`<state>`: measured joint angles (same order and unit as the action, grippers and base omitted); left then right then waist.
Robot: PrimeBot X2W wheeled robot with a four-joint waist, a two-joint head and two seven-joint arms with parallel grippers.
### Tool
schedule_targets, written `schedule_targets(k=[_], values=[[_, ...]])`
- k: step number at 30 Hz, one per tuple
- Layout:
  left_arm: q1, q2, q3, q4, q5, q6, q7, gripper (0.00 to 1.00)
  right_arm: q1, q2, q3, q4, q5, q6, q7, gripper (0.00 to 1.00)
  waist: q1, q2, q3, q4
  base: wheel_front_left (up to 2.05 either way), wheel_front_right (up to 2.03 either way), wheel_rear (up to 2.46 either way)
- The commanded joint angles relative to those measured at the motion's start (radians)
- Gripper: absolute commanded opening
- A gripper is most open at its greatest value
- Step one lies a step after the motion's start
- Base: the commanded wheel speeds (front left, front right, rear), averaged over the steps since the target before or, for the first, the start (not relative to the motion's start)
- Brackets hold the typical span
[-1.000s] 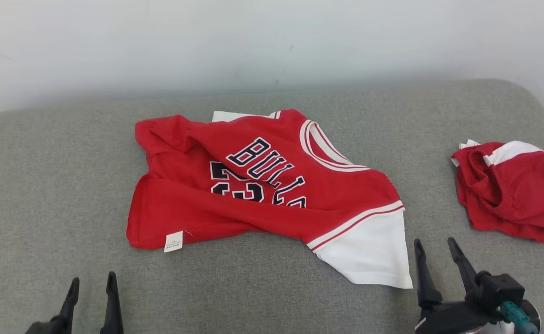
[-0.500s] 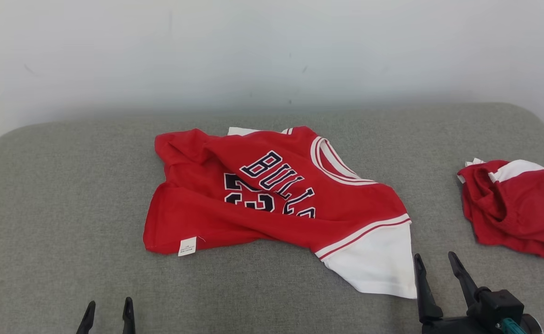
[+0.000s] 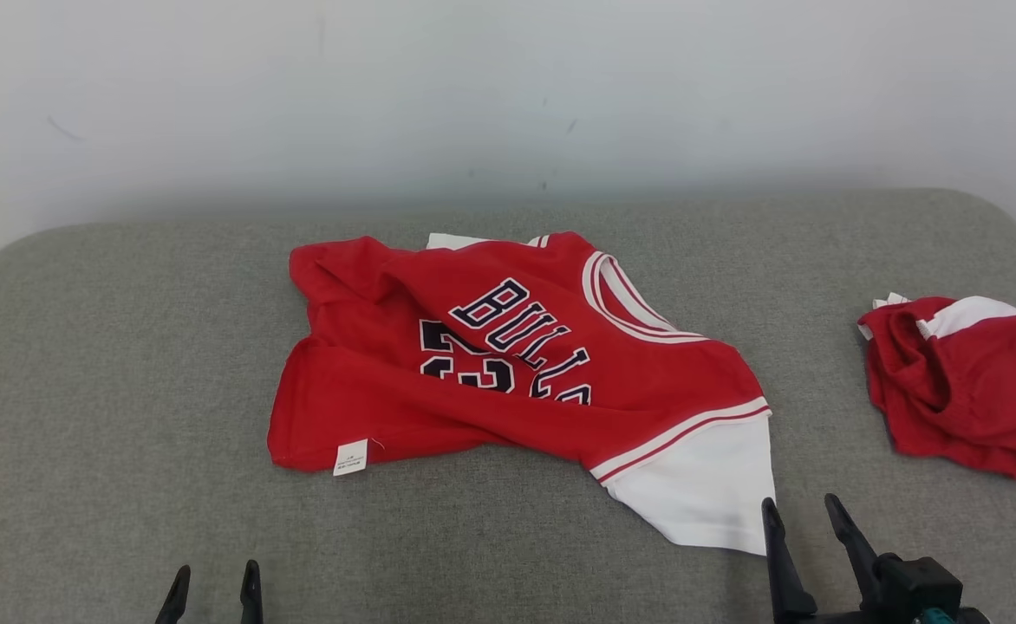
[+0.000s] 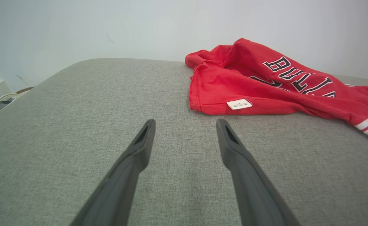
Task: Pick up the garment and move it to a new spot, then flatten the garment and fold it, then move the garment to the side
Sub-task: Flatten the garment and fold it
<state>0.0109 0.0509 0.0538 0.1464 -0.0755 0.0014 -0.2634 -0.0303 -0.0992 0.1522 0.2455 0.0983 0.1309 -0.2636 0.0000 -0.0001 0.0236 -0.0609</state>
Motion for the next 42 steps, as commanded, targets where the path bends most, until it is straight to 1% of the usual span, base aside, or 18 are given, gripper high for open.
schedule_targets(k=[1, 9, 17, 22, 28, 35, 38, 42], values=[[-0.002, 0.001, -0.004, 0.007, 0.007, -0.004, -0.001, 1.0, 0.001, -0.003, 0.006, 0.021, 0.011, 0.0, -0.001, 1.0, 0.0, 0.0001, 0.008, 0.0, 0.0, 0.0, 0.0], [-0.028, 0.0, -0.023, 0.055, -0.008, -0.015, -0.001, 1.0, -0.021, -0.005, 0.014, 0.114, 0.034, 0.0, -0.001, 1.0, 0.0, 0.0001, 0.039, -0.002, 0.0, 0.0, 0.0], [-0.07, 0.0, -0.047, 0.077, 0.017, -0.025, -0.001, 1.0, -0.062, 0.005, 0.014, 0.178, 0.066, 0.0, -0.001, 1.0, 0.0, 0.0001, 0.088, -0.002, 0.0, 0.0, 0.0], [-0.094, 0.0, -0.057, 0.09, 0.03, -0.034, -0.001, 1.0, -0.084, 0.017, 0.006, 0.215, 0.123, 0.0, -0.001, 1.0, 0.0, 0.0001, 0.11, -0.001, 0.0, 0.0, 0.0], [-0.142, 0.004, -0.058, 0.101, 0.043, -0.058, -0.001, 1.0, -0.107, 0.017, 0.019, 0.255, 0.173, 0.0, -0.001, 1.0, 0.0, 0.0001, 0.133, -0.003, 0.0, 0.0, 0.0], [-0.19, 0.004, -0.054, 0.106, 0.042, -0.068, -0.001, 1.0, -0.136, 0.02, 0.055, 0.276, 0.215, 0.0, 0.0, 1.0, 0.0, 0.0001, 0.161, -0.008, 0.0, 0.0, 0.0], [-0.227, 0.006, -0.045, 0.115, 0.017, -0.088, -0.001, 1.0, -0.143, 0.013, 0.064, 0.269, 0.225, 0.0, 0.0, 1.0, 0.0, 0.0001, 0.175, -0.009, 0.0, 0.0, 0.0], [-0.286, 0.022, -0.032, 0.158, -0.01, -0.108, -0.001, 1.0, -0.157, 0.002, 0.081, 0.261, 0.223, 0.0, 0.001, 1.0, 0.0, 0.0001, 0.188, -0.017, 0.0, 0.0, 0.0]])
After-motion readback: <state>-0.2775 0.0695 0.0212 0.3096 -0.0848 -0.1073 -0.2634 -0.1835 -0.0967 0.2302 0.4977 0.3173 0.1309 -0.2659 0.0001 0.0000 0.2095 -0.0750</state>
